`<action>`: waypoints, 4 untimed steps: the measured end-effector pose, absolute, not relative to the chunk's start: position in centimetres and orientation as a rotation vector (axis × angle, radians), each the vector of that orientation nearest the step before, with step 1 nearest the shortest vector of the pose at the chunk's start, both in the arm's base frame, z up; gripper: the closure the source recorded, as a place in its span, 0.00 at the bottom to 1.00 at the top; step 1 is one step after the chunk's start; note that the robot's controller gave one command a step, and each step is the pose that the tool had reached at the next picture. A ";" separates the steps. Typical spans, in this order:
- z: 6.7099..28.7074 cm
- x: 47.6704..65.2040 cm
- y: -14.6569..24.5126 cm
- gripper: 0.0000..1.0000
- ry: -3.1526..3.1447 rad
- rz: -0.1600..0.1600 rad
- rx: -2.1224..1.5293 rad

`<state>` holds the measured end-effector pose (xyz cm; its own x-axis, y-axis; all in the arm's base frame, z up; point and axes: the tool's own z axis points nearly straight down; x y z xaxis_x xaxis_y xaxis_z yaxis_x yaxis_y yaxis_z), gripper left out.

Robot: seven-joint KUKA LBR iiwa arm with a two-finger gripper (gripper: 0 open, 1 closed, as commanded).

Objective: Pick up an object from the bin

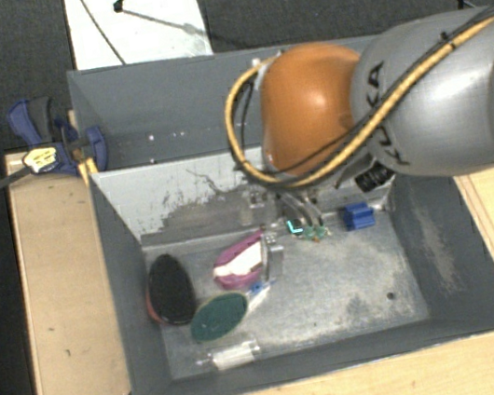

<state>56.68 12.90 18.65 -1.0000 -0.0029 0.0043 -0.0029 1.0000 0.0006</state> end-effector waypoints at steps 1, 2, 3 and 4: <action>9.3 57.2 20.3 0.00 -3.137 -0.003 -0.125; 8.2 57.9 25.5 0.00 -3.138 -0.002 -0.185; 8.3 57.9 25.3 1.00 -3.138 -0.003 -0.193; 21.6 55.8 18.9 1.00 -3.145 -0.004 -0.195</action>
Offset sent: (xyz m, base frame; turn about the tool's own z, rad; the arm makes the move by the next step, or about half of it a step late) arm 0.0063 0.0708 -0.0911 0.0865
